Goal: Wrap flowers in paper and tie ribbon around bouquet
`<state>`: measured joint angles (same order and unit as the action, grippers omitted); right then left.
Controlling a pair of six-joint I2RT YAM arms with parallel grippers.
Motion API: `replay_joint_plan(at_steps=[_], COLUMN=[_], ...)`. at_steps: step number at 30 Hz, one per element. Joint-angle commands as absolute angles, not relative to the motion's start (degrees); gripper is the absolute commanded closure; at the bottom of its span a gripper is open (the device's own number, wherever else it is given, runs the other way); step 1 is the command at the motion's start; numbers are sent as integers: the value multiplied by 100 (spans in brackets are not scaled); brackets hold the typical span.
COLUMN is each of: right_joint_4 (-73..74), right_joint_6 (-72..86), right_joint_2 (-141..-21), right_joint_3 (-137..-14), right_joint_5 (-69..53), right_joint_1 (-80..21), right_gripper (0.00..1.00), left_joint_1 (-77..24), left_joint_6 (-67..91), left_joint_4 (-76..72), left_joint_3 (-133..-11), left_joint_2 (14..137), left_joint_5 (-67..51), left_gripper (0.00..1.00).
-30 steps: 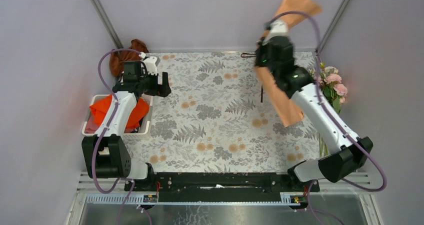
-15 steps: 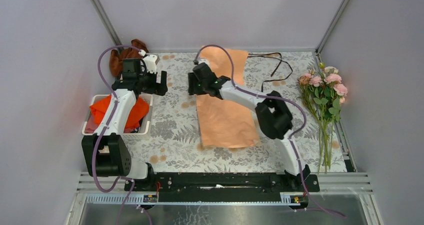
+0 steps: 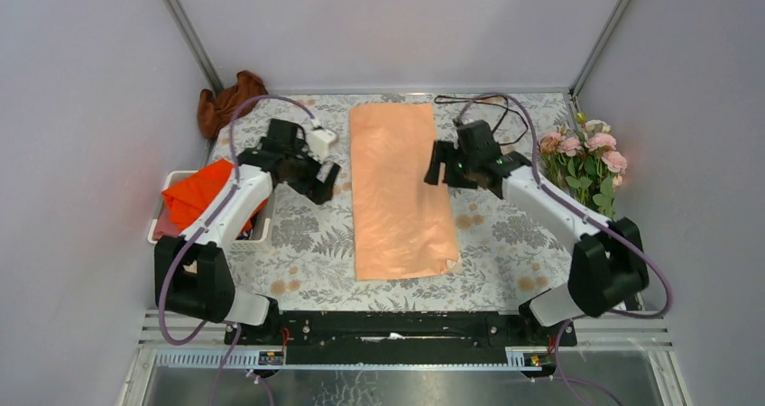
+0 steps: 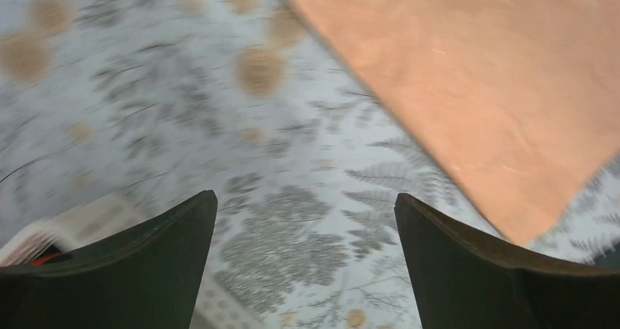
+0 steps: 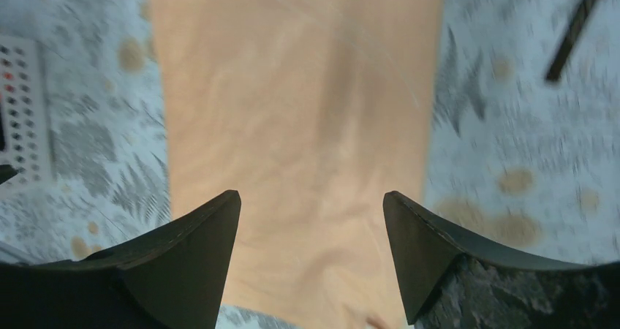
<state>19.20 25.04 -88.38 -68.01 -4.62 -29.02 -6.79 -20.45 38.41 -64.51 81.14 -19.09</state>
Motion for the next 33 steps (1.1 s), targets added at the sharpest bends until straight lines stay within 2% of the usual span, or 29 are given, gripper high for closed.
replay_joint_plan(at_steps=[1,4,7,11,18,30,33], right_joint_4=[2543,3025,3148,2558,1831,1413,1483], right_joint_6=[2859,3173,3629,4310,4764,4890,4905], right_joint_2=[-8044,-7504,-7047,-6681,-6559,-6764,-6774], right_joint_3=[-5573,-4984,-4303,-3377,-2906,-2684,-2681], right_joint_5=[-904,-943,-1168,-1670,-1537,-1408,-1349], right_joint_1=[-2944,-2943,-2938,-2943,-2942,-2944,-2942], right_gripper=[23,30,32,40,49,48,44], left_joint_1=[-1884,-2548,-2894,-3036,-3137,-3146,-3142], left_joint_6=[-2452,-2481,-2401,-2325,-2234,-2241,-2234], left_joint_4=[4341,4284,4109,3773,3517,3480,3489], left_joint_3=[-6115,-5945,-5801,-5605,-5459,-5424,-5432], left_joint_2=[8032,8078,8192,8384,8641,8497,8476], left_joint_5=[-2184,-2085,-1982,-1790,-1400,-1425,-1428], left_gripper=[1,1,1,1,1,1,1])
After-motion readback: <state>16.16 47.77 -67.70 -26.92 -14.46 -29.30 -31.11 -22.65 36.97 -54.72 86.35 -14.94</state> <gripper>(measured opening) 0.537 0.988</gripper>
